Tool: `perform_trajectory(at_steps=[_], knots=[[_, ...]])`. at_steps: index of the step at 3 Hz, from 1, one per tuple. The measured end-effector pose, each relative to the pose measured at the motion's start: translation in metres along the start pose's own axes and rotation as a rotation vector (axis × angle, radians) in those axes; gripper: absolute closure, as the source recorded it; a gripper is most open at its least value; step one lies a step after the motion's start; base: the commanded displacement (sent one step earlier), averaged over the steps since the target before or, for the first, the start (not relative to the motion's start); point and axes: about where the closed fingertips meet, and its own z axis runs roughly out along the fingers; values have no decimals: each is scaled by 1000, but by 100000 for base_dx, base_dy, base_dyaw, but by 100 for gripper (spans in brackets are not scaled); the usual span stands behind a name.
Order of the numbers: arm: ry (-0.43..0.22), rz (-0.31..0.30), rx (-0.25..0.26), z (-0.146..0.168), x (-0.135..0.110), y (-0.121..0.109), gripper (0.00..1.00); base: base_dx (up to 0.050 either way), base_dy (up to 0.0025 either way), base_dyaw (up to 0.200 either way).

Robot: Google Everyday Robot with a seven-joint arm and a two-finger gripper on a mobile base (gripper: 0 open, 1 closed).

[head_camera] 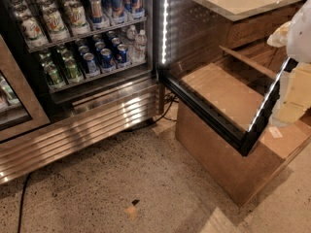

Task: Close right fridge door

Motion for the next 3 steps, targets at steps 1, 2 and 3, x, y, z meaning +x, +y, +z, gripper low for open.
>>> perform_trajectory(at_steps=[1,2,3], knots=[[0,0,0,0,0,0,0,-7,8,-19287],[0,0,1,0,0,0,0,4950,1,-18],[-5,-1,11,-4,-1,-5,0,1,1,-19802]])
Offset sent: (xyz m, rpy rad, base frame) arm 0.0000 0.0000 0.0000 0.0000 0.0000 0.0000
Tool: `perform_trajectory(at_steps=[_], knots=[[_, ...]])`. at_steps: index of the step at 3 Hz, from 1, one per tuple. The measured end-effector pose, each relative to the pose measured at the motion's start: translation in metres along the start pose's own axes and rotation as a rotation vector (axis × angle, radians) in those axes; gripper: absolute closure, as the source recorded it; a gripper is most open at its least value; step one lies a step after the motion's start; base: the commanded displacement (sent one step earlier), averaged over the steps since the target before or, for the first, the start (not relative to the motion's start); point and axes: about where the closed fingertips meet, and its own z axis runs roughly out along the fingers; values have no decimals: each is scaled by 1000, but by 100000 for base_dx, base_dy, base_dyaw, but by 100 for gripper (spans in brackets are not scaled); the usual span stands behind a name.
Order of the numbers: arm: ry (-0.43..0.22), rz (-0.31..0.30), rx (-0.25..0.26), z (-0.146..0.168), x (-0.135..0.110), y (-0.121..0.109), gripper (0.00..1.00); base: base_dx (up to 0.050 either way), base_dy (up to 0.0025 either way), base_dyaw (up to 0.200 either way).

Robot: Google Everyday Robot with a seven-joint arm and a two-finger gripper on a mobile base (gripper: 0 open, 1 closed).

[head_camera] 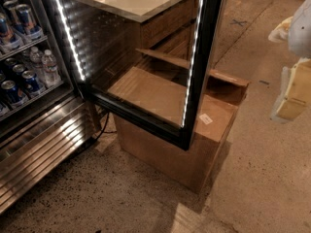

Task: Close right fridge door

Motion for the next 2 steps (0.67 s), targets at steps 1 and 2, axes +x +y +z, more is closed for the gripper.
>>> perform_trajectory(at_steps=[1,2], knots=[[1,12,24,-10,-5,-37,0,0,0,0],[1,12,24,-10,-5,-37,0,0,0,0]])
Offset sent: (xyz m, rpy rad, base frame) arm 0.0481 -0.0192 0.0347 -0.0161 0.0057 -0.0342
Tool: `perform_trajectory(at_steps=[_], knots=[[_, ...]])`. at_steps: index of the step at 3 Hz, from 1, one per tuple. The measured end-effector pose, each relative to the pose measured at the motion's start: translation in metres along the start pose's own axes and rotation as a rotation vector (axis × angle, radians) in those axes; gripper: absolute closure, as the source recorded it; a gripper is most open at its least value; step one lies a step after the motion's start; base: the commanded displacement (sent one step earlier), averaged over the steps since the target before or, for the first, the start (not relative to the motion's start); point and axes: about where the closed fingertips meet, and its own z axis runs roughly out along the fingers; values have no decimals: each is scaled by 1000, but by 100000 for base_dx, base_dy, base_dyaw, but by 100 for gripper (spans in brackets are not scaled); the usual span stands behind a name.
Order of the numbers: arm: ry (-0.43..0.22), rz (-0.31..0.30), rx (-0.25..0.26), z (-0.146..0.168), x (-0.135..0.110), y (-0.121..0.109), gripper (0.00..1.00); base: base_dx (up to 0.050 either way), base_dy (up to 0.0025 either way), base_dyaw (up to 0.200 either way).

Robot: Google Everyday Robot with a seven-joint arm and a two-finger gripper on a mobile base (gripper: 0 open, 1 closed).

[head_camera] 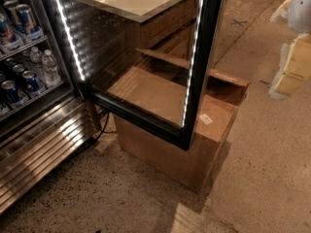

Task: Close right fridge door

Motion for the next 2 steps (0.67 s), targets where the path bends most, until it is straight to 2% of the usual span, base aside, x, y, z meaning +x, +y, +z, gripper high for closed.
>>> perform_trajectory(at_steps=[2], knots=[[-3,-16,-96,49,-9,6,0,0,0,0]])
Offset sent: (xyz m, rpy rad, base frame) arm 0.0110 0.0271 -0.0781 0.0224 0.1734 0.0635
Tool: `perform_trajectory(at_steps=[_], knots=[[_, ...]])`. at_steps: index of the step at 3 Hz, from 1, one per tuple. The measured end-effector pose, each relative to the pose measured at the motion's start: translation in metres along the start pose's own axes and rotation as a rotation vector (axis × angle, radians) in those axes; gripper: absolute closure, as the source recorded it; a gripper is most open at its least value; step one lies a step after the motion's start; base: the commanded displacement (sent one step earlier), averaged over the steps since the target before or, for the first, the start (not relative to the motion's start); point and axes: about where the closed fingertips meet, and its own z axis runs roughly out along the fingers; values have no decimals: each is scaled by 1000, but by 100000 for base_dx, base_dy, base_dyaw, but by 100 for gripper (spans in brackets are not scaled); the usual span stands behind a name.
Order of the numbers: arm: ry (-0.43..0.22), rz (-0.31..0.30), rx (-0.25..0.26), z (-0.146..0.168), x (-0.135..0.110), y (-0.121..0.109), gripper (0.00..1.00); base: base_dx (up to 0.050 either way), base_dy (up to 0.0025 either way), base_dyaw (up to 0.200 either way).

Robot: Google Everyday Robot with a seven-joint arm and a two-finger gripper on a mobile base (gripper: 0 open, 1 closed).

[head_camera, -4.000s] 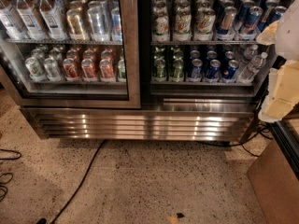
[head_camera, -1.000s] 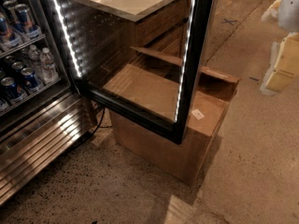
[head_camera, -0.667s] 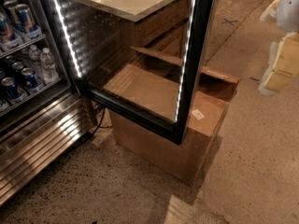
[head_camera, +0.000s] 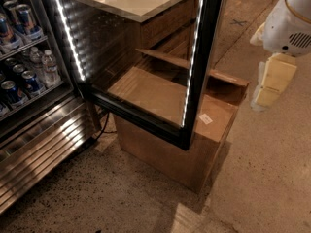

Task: Close right fridge door

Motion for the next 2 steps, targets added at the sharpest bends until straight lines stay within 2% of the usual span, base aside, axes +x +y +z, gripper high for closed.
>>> perform_trajectory(at_steps=[2], knots=[[22,-45,-92,49,-10,19,0,0,0,0]])
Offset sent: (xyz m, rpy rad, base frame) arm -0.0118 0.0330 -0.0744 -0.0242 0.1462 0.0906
